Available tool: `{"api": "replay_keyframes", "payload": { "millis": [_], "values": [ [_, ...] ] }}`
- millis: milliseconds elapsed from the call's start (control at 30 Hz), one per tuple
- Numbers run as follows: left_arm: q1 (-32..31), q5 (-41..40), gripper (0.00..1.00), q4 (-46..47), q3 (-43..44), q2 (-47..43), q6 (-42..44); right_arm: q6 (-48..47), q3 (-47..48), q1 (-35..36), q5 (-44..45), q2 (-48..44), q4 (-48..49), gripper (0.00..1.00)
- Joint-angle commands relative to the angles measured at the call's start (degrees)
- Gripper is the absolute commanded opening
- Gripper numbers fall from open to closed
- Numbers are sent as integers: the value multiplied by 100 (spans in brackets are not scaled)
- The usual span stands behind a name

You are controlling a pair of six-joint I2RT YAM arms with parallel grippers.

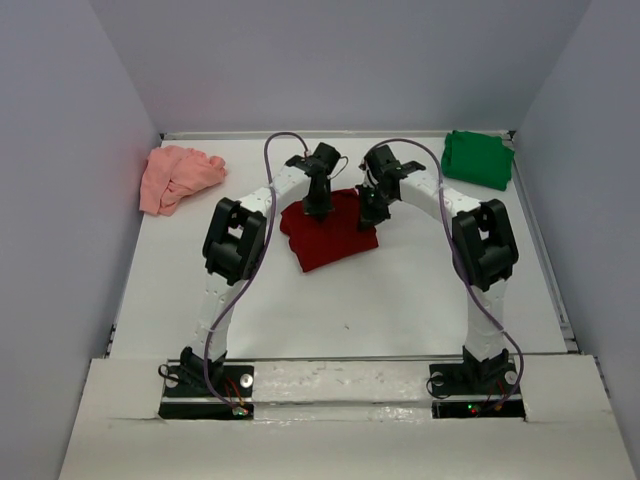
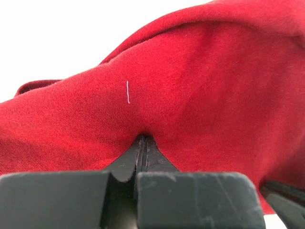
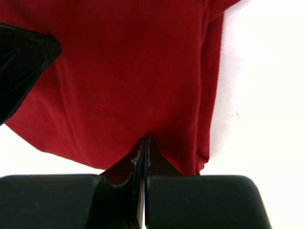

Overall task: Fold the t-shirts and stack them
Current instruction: Fold the long partially folded tshirt into a neat square

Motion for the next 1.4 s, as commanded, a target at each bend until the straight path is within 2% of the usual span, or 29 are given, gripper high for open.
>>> {"api": "replay_keyframes", "payload": {
  "millis": [0, 300, 433, 700, 933, 967, 1033, 1067, 1133, 1167, 1267, 1367],
  "values": [
    [53, 53, 0, -99, 336, -245, 163, 77, -323, -18, 202, -259, 243, 0],
    [158, 184, 0, -222, 828, 98, 224, 314, -1421, 201, 123, -92, 824, 0],
    [167, 193, 0, -214, 890, 107, 198, 367, -1528, 351, 315, 49, 904, 0],
    [167, 193, 0, -73, 460, -95, 215, 516, -1301, 729, 702, -434, 720, 0],
    [149, 114, 0, -38, 134, -508, 180, 420, -457, 781, 1792, -1314, -150, 0],
    [140, 97, 0, -73, 125, -613, 172, 359, -352, 781, 1819, -1436, -369, 3],
    [88, 62, 0, -99, 108, -710, 180, 376, -80, 781, 1915, -1515, -572, 15],
    [70, 44, 0, -117, 90, -806, 189, 341, -69, 781, 1864, -1559, -616, 30],
    [26, -8, 0, -169, 73, -859, 189, 305, -104, 781, 1811, -1682, -670, 47],
    [17, -18, 0, -187, 38, -912, 180, 236, -165, 781, 1732, -1726, -574, 64],
    [-9, -18, 0, -187, -59, -982, 180, 121, -446, 781, 1434, -1666, -450, 79],
    [-44, -44, 0, -152, -191, -1053, 154, 24, -754, 781, 1020, -1595, -117, 83]
  ]
}}
